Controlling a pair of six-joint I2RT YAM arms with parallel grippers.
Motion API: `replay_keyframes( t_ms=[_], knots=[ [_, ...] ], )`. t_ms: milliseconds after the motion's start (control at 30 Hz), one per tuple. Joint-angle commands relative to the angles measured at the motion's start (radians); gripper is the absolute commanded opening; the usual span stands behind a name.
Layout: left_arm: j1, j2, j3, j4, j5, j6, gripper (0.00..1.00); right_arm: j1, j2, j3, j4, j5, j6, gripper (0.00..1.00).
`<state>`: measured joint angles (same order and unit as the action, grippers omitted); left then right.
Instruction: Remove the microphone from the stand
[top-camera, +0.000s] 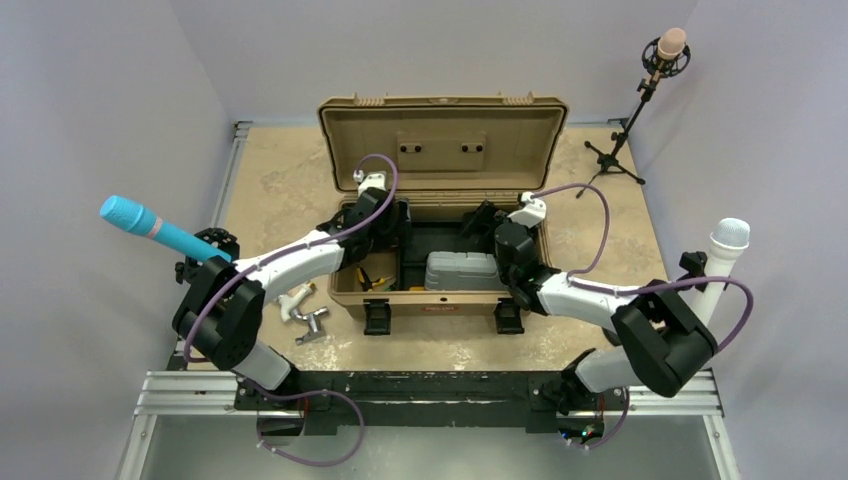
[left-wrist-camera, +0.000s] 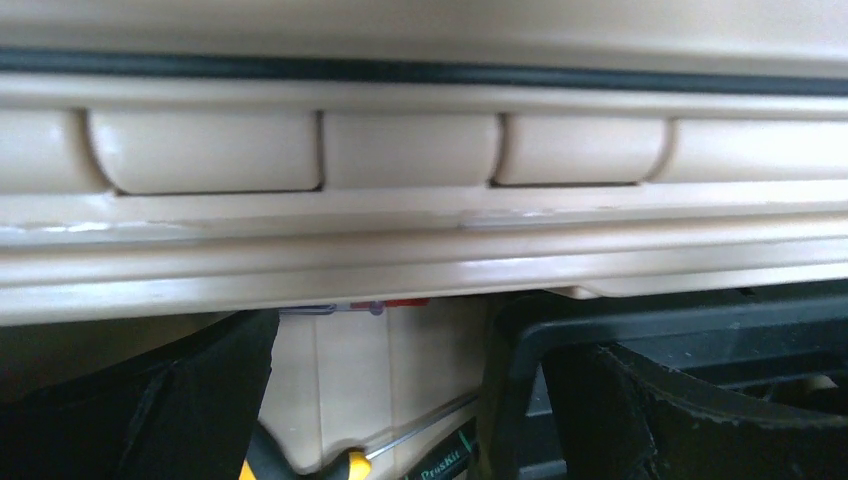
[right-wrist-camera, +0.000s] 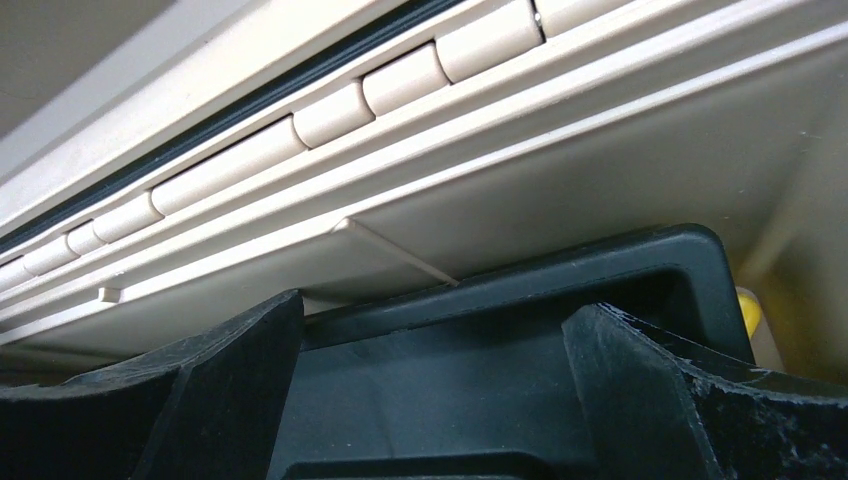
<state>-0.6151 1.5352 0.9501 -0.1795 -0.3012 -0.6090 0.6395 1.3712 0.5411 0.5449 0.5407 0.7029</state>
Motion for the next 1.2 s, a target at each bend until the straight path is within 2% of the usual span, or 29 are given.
replay_keyframes(
  t_ms=[0,333,633,800,967,1167],
  knots=[
    [0.074,0.043,0.047,0.154,-0.102,0.027,0.99,-0.003,0.076,-0.001,0.314,0.056,-0.063,0.99],
    [0.183,0.151,0.211,0.157,-0.041,0.038,0.99,-0.081,0.296,0.184,0.391,0.02,-0.09,0.99],
    [0.228,0.313,0.452,0.104,0.018,0.046,0.99,-0.201,0.441,0.407,0.303,-0.085,-0.091,0.99],
    [0.261,0.431,0.597,0.061,0.059,0.032,0.99,-0.226,0.55,0.6,0.198,-0.114,-0.109,0.99],
    [0.278,0.537,0.743,0.013,0.099,0.035,0.99,-0.253,0.628,0.713,0.18,-0.127,-0.13,0.99],
    [0.285,0.582,0.875,-0.069,0.109,0.085,0.99,-0.264,0.668,0.826,0.155,-0.133,-0.207,0.99]
  ],
)
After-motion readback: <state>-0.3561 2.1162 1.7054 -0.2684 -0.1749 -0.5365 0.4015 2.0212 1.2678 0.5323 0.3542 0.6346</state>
